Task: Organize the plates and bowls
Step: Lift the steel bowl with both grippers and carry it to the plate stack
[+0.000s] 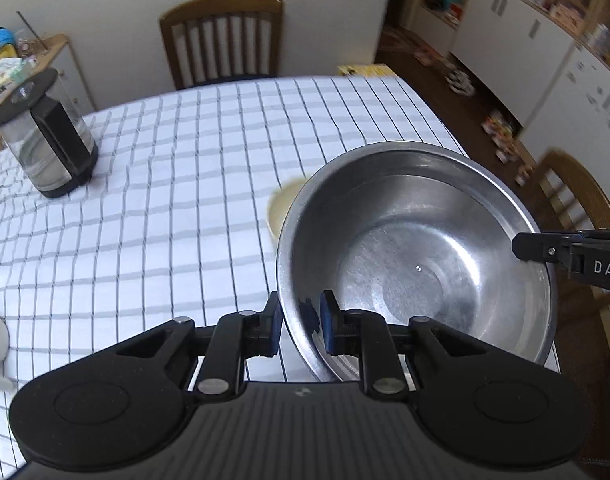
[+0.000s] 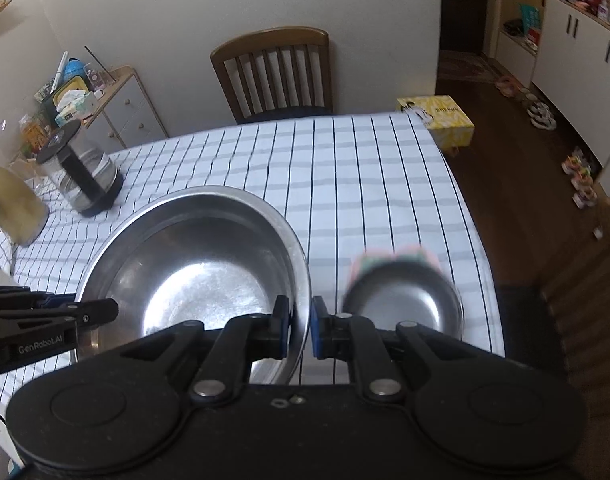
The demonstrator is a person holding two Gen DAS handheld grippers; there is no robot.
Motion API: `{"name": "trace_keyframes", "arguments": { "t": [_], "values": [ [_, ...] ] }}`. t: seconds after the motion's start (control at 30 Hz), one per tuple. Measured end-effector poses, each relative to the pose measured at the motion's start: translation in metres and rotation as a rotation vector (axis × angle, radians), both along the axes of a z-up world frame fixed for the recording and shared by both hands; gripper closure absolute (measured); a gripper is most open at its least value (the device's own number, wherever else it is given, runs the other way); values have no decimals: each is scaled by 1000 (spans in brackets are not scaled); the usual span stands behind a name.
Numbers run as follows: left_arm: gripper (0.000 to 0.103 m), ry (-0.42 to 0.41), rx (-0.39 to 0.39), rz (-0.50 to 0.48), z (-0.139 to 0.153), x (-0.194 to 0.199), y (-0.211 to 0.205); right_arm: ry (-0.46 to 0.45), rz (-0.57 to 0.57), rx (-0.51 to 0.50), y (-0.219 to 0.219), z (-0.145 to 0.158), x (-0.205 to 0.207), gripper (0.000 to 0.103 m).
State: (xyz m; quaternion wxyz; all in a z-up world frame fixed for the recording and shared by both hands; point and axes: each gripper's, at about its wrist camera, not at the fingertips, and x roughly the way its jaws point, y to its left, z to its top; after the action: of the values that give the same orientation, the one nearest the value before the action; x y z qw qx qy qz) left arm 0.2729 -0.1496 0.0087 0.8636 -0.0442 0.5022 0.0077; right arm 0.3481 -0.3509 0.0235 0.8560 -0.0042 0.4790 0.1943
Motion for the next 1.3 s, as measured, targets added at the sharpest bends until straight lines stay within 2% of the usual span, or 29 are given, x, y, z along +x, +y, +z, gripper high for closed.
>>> {"name": "trace_keyframes", "arguments": {
  "t": [0.3, 0.57, 0.8, 1.3],
  "values": [
    [84, 72, -39, -99, -42, -60, -26, 47, -77, -23, -28, -33, -77, 91],
    [84, 99, -36, -180, -74, -84, -51, 103, -156, -36, -50, -70, -122, 91],
    [84, 125, -26, -200, -98, -95, -65, 133, -187, -63, -59, -95, -142, 91],
    [84, 133, 6, -215, -116, -97, -72, 171, -198, -58, -66, -121, -153, 90]
  ]
}}
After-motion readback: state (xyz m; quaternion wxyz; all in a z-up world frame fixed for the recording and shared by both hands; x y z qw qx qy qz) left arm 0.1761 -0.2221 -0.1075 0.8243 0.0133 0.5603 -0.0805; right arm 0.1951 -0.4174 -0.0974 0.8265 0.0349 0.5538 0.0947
